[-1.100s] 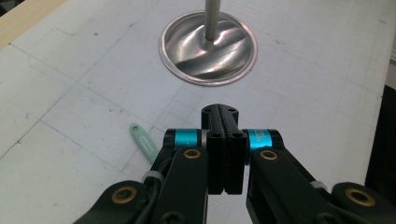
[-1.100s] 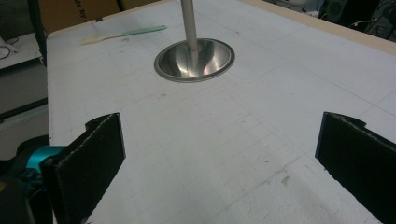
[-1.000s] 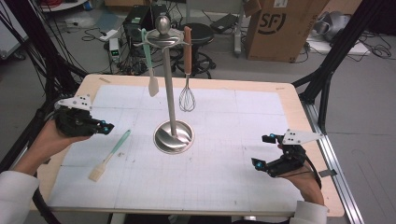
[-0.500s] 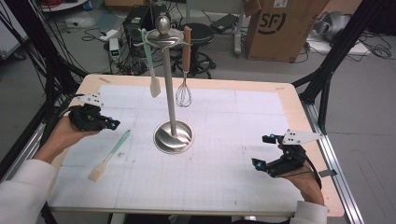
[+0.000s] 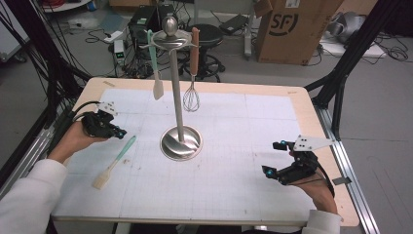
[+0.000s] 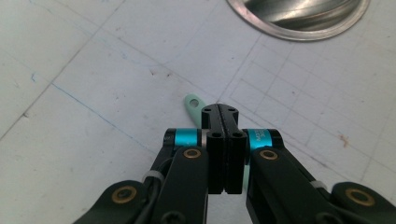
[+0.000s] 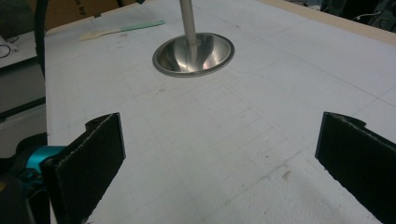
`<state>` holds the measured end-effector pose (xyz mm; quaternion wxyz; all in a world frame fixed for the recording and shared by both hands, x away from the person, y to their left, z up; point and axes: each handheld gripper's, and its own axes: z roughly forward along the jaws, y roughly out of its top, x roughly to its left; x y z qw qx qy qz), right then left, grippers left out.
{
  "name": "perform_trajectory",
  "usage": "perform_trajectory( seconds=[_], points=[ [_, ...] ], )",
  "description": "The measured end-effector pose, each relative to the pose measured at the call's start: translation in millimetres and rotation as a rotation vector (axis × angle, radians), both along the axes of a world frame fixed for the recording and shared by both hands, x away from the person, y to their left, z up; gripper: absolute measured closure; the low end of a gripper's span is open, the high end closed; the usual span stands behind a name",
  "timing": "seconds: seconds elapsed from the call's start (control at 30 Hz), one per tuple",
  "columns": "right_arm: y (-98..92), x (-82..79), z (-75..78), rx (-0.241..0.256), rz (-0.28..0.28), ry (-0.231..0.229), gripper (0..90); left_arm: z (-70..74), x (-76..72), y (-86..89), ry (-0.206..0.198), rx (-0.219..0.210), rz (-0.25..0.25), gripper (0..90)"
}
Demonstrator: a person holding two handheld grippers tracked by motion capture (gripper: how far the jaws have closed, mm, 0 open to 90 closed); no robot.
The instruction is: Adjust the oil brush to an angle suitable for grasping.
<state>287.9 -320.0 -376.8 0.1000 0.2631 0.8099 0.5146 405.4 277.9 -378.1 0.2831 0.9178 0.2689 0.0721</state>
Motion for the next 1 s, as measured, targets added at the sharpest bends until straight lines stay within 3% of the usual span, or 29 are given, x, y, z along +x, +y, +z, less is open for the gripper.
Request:
perform_trajectory(
  seconds=[0.13, 0.57, 0.77, 0.83, 1.0],
  points=[
    [-0.4, 0.0, -0.4, 0.003, -0.003, 0.003, 0.2, -8.9, 4.2, -4.7, 0.018, 0.037, -0.003, 89.8],
    [-3.8, -1.3, -1.6, 0.005, -0.01, 0.008, 0.3, -28.8, 11.5, -10.3, 0.077, 0.096, -0.014, 89.8],
    [-4.3, -2.1, -1.2, 0.007, -0.01, 0.007, 0.2, -34.2, 9.5, -8.9, 0.084, 0.091, -0.009, 89.8],
    [-4.0, -1.8, -1.3, 0.005, -0.009, 0.005, 0.2, -35.8, 7.8, -7.5, 0.082, 0.061, 0.01, 89.7],
    [-2.5, -0.5, -1.5, 0.001, -0.007, 0.007, 0.3, -35.3, 4.8, -11.7, 0.081, 0.08, -0.031, 89.8]
  ],
)
